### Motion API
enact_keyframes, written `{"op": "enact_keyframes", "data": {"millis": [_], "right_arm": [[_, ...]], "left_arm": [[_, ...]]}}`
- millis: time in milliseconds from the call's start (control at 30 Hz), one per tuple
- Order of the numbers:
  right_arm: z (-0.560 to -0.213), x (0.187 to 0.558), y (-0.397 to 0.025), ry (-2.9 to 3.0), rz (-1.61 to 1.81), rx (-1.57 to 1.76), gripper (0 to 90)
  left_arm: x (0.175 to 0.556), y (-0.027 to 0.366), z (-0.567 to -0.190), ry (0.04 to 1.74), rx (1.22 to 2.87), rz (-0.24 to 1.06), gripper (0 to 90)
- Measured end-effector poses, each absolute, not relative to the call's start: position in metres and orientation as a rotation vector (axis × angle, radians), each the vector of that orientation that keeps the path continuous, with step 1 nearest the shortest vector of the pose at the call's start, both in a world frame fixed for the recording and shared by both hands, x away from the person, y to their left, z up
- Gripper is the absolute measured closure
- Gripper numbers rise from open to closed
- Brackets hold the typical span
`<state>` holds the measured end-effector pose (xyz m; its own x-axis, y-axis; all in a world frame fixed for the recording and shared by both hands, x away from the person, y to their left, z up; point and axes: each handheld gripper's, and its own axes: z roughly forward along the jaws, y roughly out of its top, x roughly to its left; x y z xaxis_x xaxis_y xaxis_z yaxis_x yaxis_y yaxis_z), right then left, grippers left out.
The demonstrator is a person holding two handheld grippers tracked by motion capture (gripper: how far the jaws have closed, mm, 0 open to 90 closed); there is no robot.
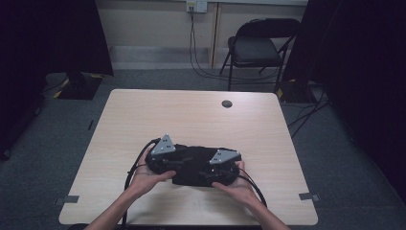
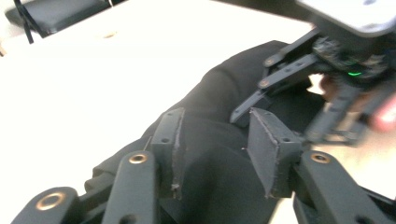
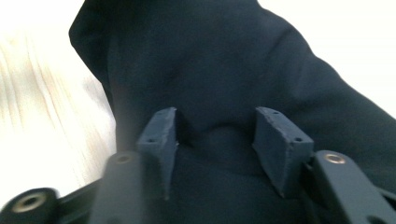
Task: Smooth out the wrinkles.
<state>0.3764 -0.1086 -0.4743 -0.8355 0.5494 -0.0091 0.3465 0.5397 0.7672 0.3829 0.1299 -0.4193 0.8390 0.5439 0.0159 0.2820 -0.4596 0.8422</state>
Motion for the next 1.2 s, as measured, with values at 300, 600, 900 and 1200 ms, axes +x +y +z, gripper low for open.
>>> {"op": "enact_keyframes", "data": {"millis": [300, 600, 900, 1200], "right_arm": [[-0.461, 0.378, -0.135, 2.415, 1.214, 0.867, 35.5], [-0.481, 0.397, -0.146, 2.369, 1.110, 0.968, 31.8], [-0.494, 0.420, -0.134, 2.318, 1.166, 0.947, 31.9], [-0.489, 0.444, -0.121, 2.360, 1.197, 0.935, 29.8]], "left_arm": [[0.396, 0.138, -0.456, 0.656, 2.220, 0.309, 46.9], [0.395, 0.134, -0.469, 0.663, 2.227, 0.296, 46.7], [0.410, 0.144, -0.479, 0.752, 2.179, 0.336, 47.3], [0.415, 0.158, -0.476, 0.832, 2.135, 0.317, 44.6]]}}
